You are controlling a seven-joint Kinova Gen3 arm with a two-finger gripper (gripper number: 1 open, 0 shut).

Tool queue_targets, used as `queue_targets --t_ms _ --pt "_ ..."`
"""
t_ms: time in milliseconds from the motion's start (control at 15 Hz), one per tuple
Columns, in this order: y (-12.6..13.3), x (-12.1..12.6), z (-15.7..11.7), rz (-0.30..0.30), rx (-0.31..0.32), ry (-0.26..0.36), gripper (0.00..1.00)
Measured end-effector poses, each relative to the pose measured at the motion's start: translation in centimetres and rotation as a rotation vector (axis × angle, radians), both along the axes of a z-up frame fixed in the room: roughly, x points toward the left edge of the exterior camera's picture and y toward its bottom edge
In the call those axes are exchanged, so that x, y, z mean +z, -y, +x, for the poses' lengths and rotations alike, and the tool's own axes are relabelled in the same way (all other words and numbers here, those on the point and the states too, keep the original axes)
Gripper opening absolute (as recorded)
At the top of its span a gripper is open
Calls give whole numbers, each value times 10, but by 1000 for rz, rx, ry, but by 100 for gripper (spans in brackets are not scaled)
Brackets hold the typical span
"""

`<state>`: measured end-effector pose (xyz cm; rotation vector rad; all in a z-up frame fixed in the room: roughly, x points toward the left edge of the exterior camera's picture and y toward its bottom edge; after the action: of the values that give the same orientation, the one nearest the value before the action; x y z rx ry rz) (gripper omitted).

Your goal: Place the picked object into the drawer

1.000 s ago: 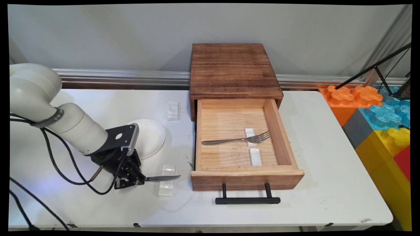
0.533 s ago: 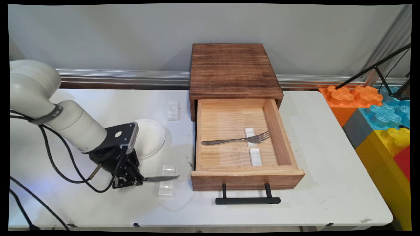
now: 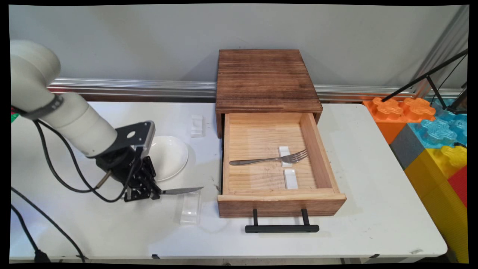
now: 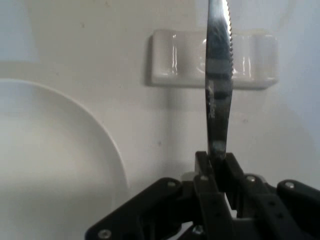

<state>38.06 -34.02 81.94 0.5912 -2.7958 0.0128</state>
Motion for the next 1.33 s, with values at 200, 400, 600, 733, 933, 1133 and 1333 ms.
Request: queue_targets --t_ms 200,400,600,733,933,1133,1333 --pt "5 24 -1 1 13 10 0" --pt "11 49 -4 -8 10 10 0" --pt "19 71 -11 -20 7 8 0" --pt "26 86 -19 -26 7 2 0" --pt "34 99 -33 -29 15 -7 0" --pt "44 112 -54 -26 21 -23 0" --pt "53 119 -76 -17 23 -48 0"
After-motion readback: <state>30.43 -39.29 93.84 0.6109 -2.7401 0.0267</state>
